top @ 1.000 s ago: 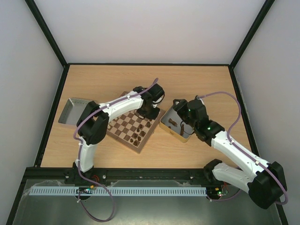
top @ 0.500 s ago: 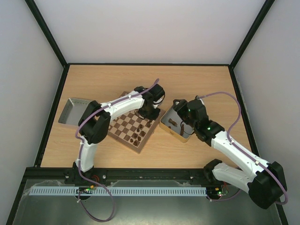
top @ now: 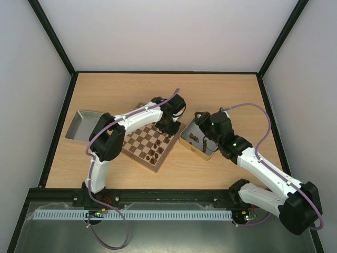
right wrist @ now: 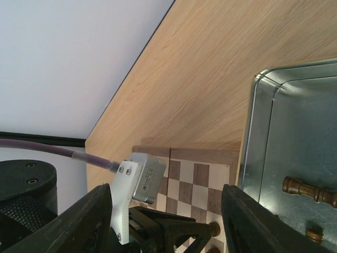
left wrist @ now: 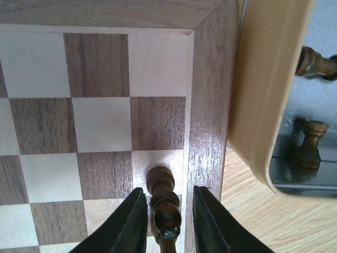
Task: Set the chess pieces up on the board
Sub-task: Place the chess piece on the chessboard, then pick up the chess piece from the storage box.
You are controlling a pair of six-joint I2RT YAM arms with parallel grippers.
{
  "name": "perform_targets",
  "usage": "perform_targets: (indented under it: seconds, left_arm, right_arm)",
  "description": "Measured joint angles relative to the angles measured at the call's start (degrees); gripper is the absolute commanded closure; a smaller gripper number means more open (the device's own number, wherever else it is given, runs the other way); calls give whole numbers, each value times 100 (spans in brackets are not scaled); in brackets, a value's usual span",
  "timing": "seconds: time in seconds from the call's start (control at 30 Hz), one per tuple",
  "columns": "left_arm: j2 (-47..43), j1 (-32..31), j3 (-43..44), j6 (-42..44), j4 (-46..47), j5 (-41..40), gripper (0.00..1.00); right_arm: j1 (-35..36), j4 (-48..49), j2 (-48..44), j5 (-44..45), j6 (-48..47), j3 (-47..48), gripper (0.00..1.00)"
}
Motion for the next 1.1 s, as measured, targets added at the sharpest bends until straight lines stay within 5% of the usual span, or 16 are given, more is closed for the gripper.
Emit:
perform_targets:
  seconds: [0.5,0.87,1.1]
  left_arm:
    - [-361,219,144,-188,299,-33,53]
    - [-3110,748,-1849,-553,1958,-221,45]
    - [-3727,966,-2765,-619,2562,-155,44]
  right_arm:
    - [-236,-901,186,463,-981,264,46]
    - [-647,-1554,1565,710,-1561,387,51]
    - [-743,-1569,2452,1019,-1580,756,51]
